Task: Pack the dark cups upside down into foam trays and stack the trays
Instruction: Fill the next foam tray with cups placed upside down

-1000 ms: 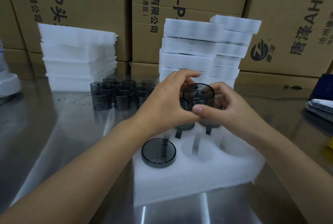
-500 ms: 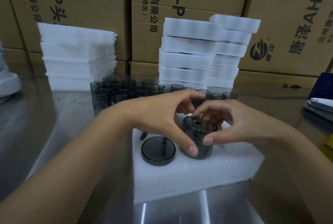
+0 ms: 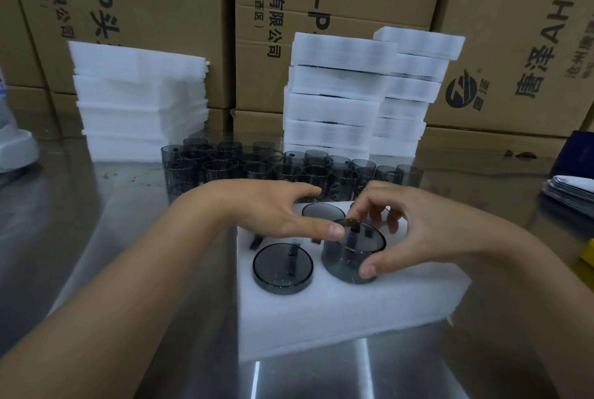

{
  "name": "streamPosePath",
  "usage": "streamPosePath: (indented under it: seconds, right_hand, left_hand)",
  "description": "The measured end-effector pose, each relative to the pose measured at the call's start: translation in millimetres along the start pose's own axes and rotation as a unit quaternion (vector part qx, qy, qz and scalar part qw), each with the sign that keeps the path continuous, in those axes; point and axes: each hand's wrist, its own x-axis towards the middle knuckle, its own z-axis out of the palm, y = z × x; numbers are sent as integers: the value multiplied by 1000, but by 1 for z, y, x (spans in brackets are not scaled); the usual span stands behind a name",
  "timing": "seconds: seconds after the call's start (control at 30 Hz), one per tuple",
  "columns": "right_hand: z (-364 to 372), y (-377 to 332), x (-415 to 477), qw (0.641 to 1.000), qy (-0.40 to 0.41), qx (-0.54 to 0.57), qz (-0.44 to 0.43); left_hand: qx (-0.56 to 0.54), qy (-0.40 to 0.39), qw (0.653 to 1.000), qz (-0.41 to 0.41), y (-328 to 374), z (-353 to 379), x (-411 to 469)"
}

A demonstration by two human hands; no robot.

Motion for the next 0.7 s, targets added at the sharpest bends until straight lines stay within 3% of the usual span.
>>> streamPosePath:
  seconds: [0.27,0.47,0.7]
  right_hand:
    - [1,4,3,998,-48,-29,14]
    - [-3,14,7,997,13,35,73]
    - [0,20,10,988,-58,-3,141]
  left_hand:
    - [11,-23,999,-26,2,2,-1]
    - [-3,-21,999,-25,1,0,-1]
    - [-12,-25,999,-35,1,0,-1]
